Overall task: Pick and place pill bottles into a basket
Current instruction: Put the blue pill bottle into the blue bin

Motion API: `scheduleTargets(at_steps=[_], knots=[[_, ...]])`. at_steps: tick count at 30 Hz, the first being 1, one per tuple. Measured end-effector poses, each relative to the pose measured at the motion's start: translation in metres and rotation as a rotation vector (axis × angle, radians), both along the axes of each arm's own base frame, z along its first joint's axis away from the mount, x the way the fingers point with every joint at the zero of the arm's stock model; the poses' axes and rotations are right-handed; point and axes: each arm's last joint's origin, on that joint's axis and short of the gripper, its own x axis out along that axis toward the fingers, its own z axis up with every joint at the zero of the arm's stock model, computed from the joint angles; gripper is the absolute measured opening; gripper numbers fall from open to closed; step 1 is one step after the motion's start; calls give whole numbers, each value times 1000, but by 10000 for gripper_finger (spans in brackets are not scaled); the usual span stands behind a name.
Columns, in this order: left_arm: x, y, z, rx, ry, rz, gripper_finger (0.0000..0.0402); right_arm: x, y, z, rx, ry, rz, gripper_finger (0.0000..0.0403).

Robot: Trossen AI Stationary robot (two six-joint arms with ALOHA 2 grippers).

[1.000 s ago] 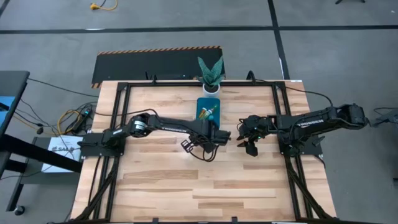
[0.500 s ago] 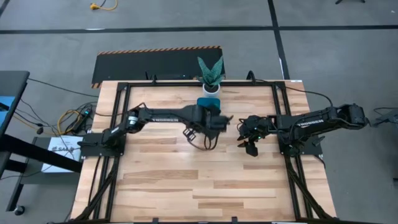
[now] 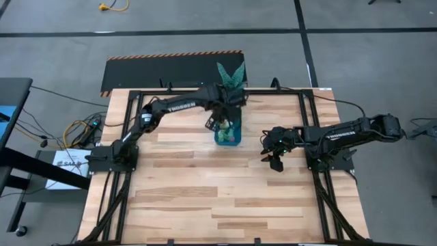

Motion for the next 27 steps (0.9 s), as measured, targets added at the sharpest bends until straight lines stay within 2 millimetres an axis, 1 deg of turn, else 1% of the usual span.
scheduleTargets(at_steps=[4,7,11,14,17,27], knots=[[-2,19,-9,-48,-17,30,91,0,0,0,-7,-1,5,159],[-4,26,-15,-74,-13,41,91,0,0,0,-9,-1,8,159],[0,26,-31,-79,-4,25,91,0,0,0,-23,-4,25,159],[1,26,-35,-73,-6,3,91,0,0,0,-23,-5,25,159],[3,27,-45,-72,-4,-3,91,0,0,0,-23,-5,25,159],[4,29,-60,-56,-7,-20,91,0,0,0,-23,-5,24,159]])
